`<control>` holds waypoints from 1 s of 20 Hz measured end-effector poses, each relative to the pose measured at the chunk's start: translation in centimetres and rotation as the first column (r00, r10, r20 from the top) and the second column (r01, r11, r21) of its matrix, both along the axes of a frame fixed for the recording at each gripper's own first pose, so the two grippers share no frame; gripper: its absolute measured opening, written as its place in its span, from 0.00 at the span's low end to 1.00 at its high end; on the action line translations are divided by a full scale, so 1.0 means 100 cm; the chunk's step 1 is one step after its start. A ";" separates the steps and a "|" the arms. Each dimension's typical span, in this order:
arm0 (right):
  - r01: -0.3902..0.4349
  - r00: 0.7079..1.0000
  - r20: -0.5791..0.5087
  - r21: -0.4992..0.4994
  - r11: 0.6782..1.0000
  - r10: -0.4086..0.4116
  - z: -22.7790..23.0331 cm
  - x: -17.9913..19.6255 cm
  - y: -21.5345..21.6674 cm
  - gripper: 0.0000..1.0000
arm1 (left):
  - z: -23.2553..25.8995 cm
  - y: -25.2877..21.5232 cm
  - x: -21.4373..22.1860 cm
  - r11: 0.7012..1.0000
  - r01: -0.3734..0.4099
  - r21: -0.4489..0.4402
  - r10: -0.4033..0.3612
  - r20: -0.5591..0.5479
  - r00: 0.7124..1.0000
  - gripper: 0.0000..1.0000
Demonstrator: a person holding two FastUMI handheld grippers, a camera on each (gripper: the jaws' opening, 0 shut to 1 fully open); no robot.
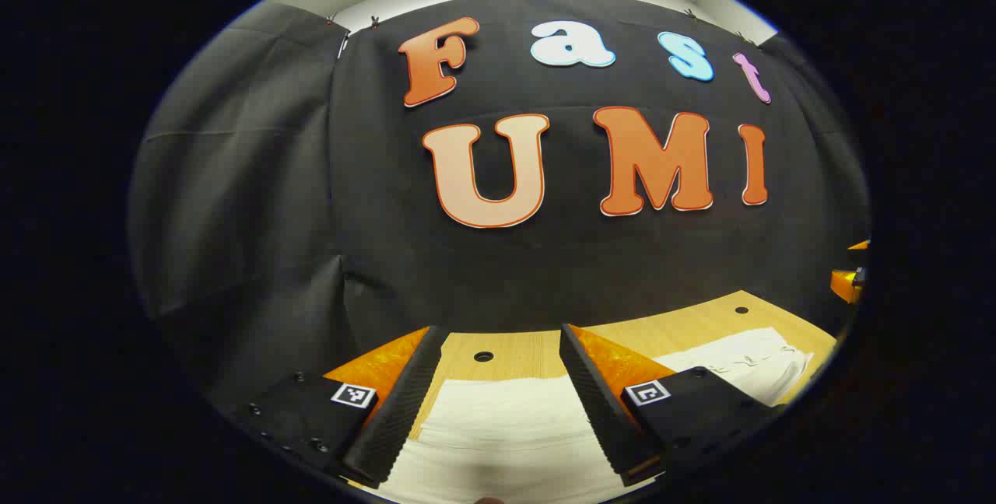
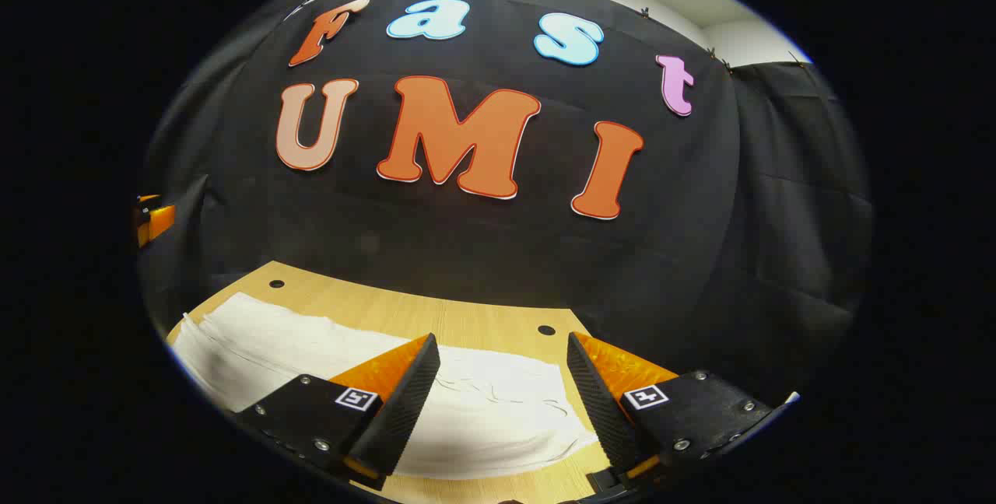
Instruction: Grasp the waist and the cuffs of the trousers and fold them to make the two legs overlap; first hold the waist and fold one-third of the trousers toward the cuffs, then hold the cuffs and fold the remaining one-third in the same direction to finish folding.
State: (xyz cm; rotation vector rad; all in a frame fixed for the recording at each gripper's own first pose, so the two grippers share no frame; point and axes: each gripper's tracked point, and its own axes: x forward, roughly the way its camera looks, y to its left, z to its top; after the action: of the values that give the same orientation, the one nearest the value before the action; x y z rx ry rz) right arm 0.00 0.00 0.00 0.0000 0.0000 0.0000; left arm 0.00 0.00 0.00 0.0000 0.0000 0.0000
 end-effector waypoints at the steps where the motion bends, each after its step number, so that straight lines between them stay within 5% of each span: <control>1: -0.007 1.000 0.005 0.005 1.000 0.007 0.001 0.004 0.000 0.99 | 0.002 -0.006 0.003 1.000 0.001 0.000 -0.001 0.003 1.000 1.00; 20: -0.069 0.998 0.005 0.076 0.995 0.069 0.003 0.051 0.003 0.99 | 0.012 -0.075 0.033 0.998 0.064 0.003 -0.064 0.014 0.998 1.00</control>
State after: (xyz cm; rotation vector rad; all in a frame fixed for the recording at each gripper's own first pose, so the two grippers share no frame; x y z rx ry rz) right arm 5.08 0.28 0.28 0.0765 -0.0027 0.0693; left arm 3.34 -7.50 1.21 0.0030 -0.0141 -0.0637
